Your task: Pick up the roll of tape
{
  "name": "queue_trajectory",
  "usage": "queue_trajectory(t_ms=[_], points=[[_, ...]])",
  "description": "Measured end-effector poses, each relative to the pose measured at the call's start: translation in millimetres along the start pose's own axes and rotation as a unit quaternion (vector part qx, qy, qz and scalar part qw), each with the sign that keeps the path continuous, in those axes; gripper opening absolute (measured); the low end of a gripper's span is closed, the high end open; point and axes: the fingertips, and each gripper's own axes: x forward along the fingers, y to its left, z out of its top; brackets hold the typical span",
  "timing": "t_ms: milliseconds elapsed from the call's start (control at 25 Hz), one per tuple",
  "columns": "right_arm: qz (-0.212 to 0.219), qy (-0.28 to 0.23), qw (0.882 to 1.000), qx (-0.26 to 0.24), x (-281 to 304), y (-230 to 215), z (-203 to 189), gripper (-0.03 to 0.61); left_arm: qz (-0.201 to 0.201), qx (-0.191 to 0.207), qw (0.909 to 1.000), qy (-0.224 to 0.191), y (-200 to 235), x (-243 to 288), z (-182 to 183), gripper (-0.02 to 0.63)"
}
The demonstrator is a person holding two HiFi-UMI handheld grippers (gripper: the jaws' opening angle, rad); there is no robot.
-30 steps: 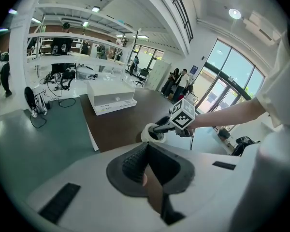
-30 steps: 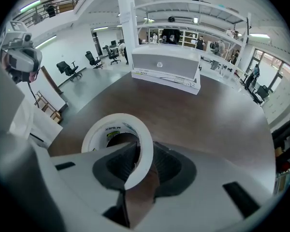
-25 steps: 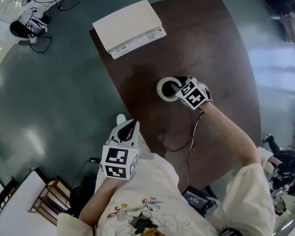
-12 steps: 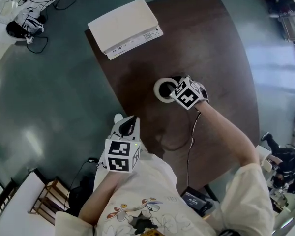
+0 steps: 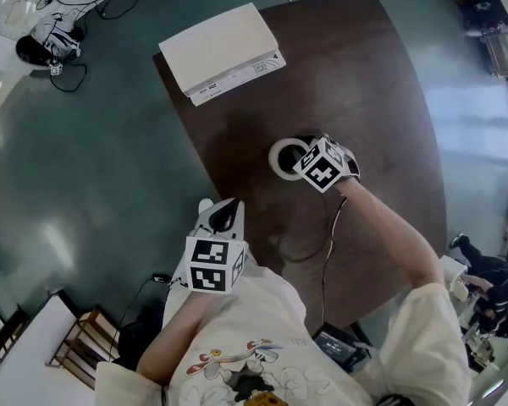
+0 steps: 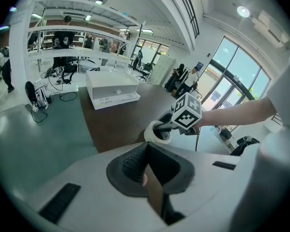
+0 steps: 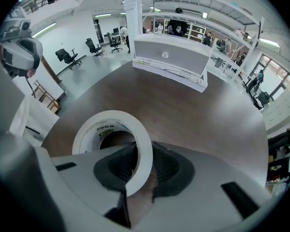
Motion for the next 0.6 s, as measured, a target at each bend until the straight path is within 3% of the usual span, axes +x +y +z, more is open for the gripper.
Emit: queue_trajectory(t_ms=[600], points=[[-0.056, -0.054, 0.996, 0.031, -27.9, 0.5, 11.7, 0.091, 0.004, 0.002, 0.9997, -0.025, 0.6, -21.1, 5.7, 0.005]])
